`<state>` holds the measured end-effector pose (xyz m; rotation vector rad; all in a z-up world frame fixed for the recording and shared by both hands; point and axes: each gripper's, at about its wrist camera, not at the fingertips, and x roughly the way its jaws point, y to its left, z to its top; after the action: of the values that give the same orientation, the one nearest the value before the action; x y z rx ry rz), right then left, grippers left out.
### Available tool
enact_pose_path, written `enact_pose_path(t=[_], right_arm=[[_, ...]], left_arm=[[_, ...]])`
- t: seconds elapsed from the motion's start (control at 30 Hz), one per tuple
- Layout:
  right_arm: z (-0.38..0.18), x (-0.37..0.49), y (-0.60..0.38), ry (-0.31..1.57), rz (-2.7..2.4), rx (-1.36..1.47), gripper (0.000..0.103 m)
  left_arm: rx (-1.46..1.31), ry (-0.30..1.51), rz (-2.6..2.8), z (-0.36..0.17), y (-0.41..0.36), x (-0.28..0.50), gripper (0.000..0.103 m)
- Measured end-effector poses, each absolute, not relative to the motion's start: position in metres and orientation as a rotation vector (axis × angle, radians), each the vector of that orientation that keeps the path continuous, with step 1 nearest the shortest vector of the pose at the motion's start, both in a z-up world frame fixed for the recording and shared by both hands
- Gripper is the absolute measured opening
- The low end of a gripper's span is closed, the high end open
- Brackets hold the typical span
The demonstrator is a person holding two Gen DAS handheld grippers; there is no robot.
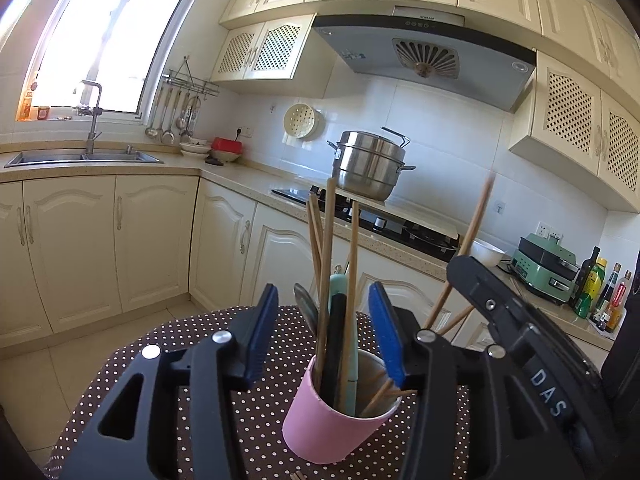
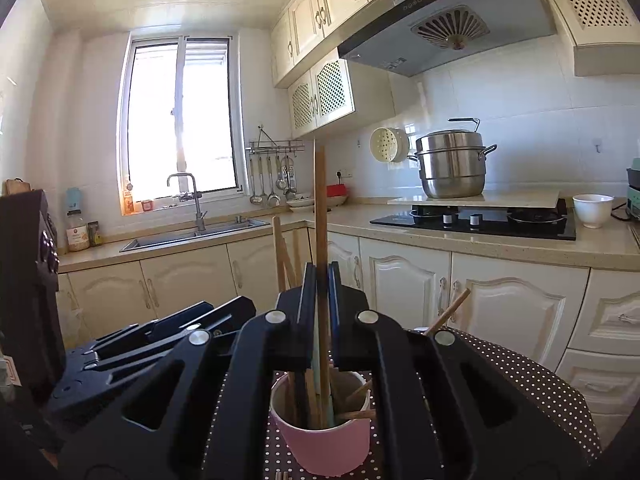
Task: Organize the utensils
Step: 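Lower the utensil and chopstick into the pink cup and open both tools, then move both open tools back down to the last two chopsticks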
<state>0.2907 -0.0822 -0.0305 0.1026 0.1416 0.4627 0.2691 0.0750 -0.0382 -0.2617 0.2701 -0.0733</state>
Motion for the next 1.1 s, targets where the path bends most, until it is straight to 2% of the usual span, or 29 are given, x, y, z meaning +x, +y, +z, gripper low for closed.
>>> enact_pose_path(t=[0.23, 0.33, 0.4, 0.43, 0.47, 0.57, 0.67, 0.83, 1.1], right_arm=[[-0.023, 0.284, -0.083, 0.135, 0.453, 0.096, 0.009], [-0.018, 0.279, -0.088, 0.121, 0.451, 0.116, 0.028], [-0.014, 0.276, -0.092, 0.112, 0.454, 0.133, 0.038], [-0.012, 0.274, -0.095, 0.106, 0.453, 0.145, 0.048], [-0.01, 0.273, -0.098, 0.099, 0.454, 0.155, 0.053], [-0.004, 0.267, -0.102, 0.092, 0.458, 0.157, 0.053], [0.003, 0.257, -0.106, 0.068, 0.452, 0.154, 0.059], [0.007, 0.242, -0.113, 0.066, 0.431, 0.127, 0.059], [-0.012, 0.226, -0.129, 0.145, 0.397, 0.098, 0.061]], left_arm=[[-0.268, 0.273, -0.066, -0.03, 0.077, 0.258, 0.049], [-0.273, 0.271, -0.062, -0.025, 0.077, 0.252, 0.05], [-0.279, 0.268, -0.06, -0.022, 0.079, 0.248, 0.05], [-0.284, 0.268, -0.06, -0.02, 0.08, 0.246, 0.051], [-0.287, 0.269, -0.064, -0.019, 0.081, 0.244, 0.052], [-0.279, 0.257, -0.066, -0.014, 0.078, 0.234, 0.053], [-0.267, 0.253, -0.069, -0.009, 0.074, 0.225, 0.055], [-0.245, 0.27, -0.079, -0.005, 0.063, 0.21, 0.058], [-0.224, 0.402, -0.082, -0.031, 0.046, 0.196, 0.06]])
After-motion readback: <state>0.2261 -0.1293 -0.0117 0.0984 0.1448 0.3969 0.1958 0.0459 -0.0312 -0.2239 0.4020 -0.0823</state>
